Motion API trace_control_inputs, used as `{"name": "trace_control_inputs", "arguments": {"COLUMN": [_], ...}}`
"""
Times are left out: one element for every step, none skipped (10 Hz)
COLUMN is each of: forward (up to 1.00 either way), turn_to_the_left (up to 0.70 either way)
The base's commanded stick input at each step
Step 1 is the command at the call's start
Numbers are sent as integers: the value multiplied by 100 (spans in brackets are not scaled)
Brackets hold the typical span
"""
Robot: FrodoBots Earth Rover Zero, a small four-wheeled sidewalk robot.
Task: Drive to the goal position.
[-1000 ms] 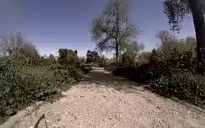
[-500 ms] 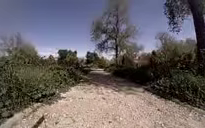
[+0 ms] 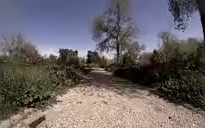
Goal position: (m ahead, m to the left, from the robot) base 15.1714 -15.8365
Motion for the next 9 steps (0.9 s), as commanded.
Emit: {"name": "trace_control_inputs", "arguments": {"forward": [70, 70, 70, 70, 70, 70, 70, 70, 70], "turn_to_the_left": [0, 0, 0, 0, 0, 0, 0, 0, 0]}}
